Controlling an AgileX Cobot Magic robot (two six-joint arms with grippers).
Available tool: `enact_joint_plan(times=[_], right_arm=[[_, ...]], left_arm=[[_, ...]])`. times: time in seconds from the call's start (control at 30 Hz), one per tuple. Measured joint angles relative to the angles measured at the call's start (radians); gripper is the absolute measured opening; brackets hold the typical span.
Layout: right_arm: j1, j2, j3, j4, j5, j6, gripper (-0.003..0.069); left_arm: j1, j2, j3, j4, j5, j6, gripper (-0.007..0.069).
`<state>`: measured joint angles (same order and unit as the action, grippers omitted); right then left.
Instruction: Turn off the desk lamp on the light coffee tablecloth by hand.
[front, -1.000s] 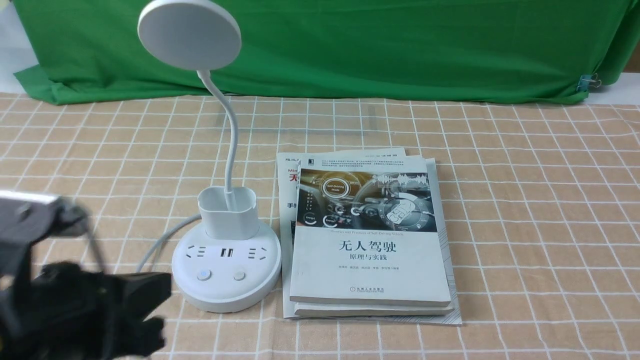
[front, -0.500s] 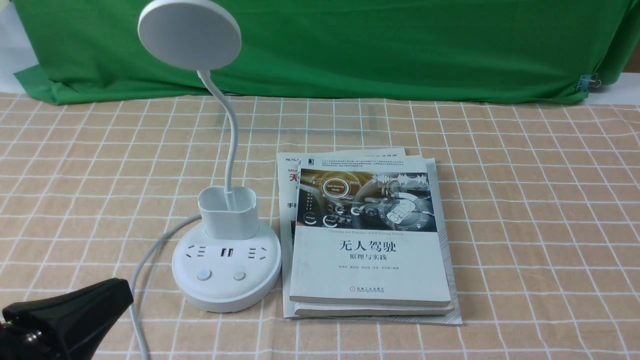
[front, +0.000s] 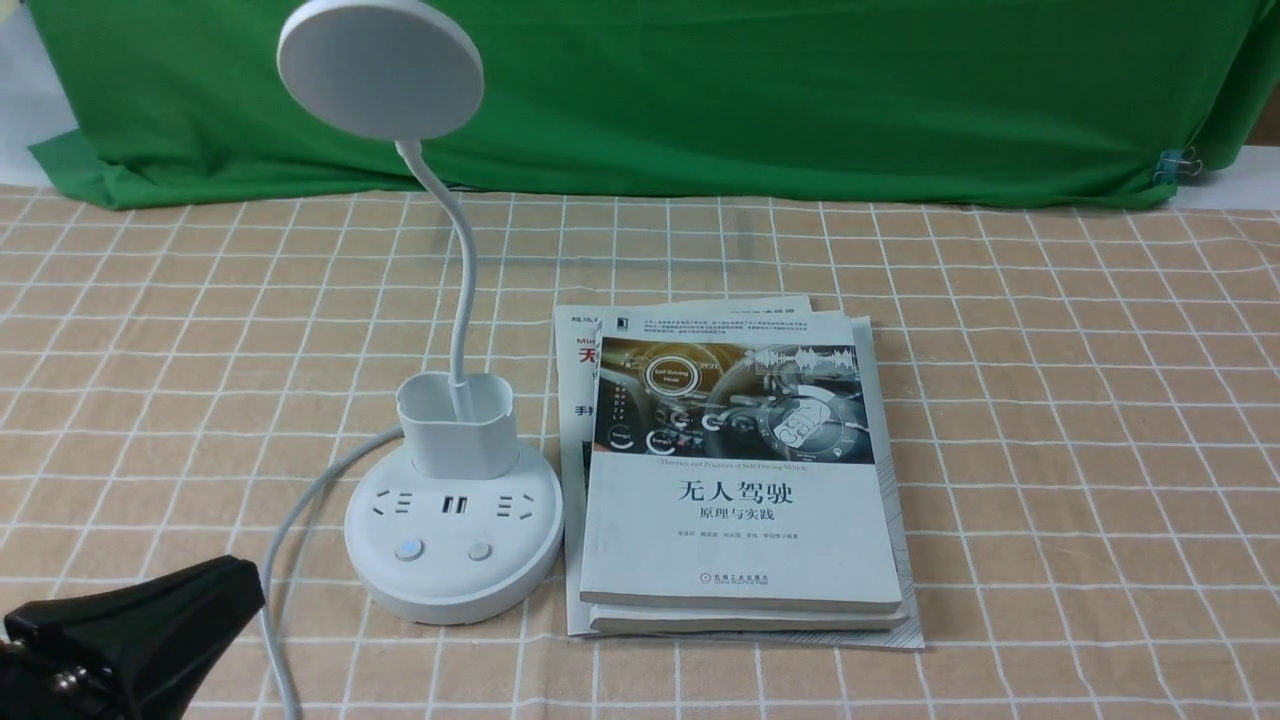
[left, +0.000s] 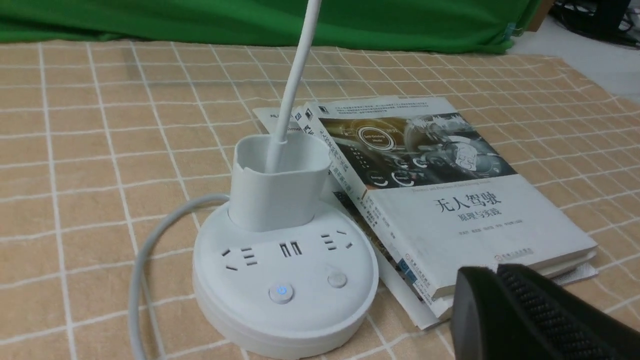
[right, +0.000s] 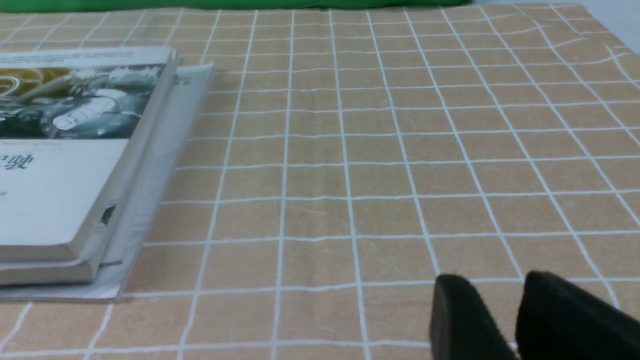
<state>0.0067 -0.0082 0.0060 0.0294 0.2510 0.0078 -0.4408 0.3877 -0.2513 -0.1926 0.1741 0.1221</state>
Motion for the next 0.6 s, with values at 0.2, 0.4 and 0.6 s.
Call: enact_joint_plan(times=[0.2, 0.4, 0.6], right_arm=[[0.000, 0.000, 0.000, 0.000, 0.000, 0.000, 0.0243], [0.000, 0.000, 0.000, 0.000, 0.000, 0.000, 0.0243], [0.000, 0.000, 0.000, 0.000, 0.000, 0.000, 0.0243]], left_arm=[[0.154, -0.108, 0.084, 0.034, -0.024, 0.043, 0.0009], [0.369, -0.265, 0.202, 0.033, -0.024, 0.045, 0.0009], [0.459, -0.377, 0.256, 0.029, 0.059, -0.013, 0.0009]])
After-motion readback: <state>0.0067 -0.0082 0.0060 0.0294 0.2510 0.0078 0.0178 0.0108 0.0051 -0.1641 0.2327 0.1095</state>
